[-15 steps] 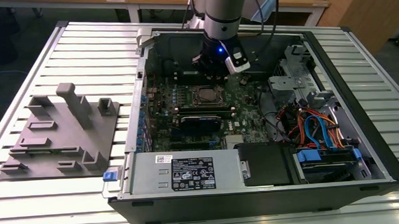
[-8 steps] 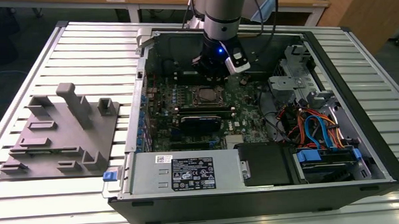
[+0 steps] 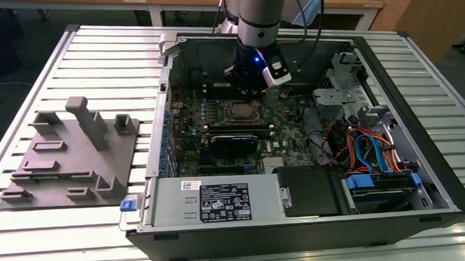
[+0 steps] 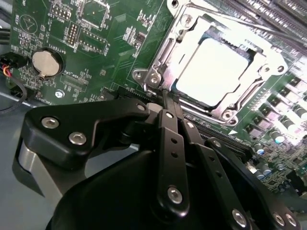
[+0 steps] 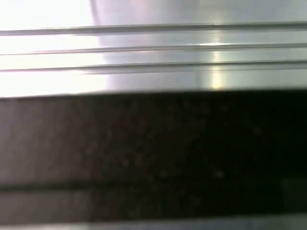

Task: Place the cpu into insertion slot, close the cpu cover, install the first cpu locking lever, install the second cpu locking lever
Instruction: 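Install the first cpu locking lever, then install the second cpu locking lever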

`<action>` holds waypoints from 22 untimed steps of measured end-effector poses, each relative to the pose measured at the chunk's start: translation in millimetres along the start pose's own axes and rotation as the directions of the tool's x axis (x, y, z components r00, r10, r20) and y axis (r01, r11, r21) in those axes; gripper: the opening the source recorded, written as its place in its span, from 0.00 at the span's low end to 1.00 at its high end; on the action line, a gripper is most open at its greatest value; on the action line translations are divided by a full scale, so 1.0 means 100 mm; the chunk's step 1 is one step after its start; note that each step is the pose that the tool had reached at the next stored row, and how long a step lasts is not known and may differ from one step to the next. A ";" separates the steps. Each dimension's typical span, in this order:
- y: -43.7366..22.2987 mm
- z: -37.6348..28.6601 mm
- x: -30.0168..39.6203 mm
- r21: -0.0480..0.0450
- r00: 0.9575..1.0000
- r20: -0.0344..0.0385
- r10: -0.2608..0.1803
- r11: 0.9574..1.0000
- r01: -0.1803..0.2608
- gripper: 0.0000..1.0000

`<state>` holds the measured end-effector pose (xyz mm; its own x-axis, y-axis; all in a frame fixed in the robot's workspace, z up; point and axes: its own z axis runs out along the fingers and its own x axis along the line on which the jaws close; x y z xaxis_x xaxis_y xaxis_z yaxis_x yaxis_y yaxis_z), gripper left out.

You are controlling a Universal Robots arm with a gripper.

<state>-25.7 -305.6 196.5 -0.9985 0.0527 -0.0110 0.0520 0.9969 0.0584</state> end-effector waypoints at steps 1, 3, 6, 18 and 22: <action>-0.001 0.002 0.000 -0.006 1.000 0.000 0.000 1.000 0.000 0.10; -0.002 0.002 0.001 -0.019 1.000 -0.002 0.000 1.000 0.000 0.10; -0.001 -0.002 0.001 -0.025 1.000 -0.002 0.000 1.000 -0.001 0.10; -0.015 -0.067 -0.001 -0.023 1.000 -0.002 0.000 1.000 0.000 0.10; -0.016 -0.067 -0.001 -0.022 1.000 -0.002 0.000 1.000 0.000 0.10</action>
<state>-25.8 -307.6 203.1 -0.9986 0.0529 -0.0093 0.0520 0.9954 0.0801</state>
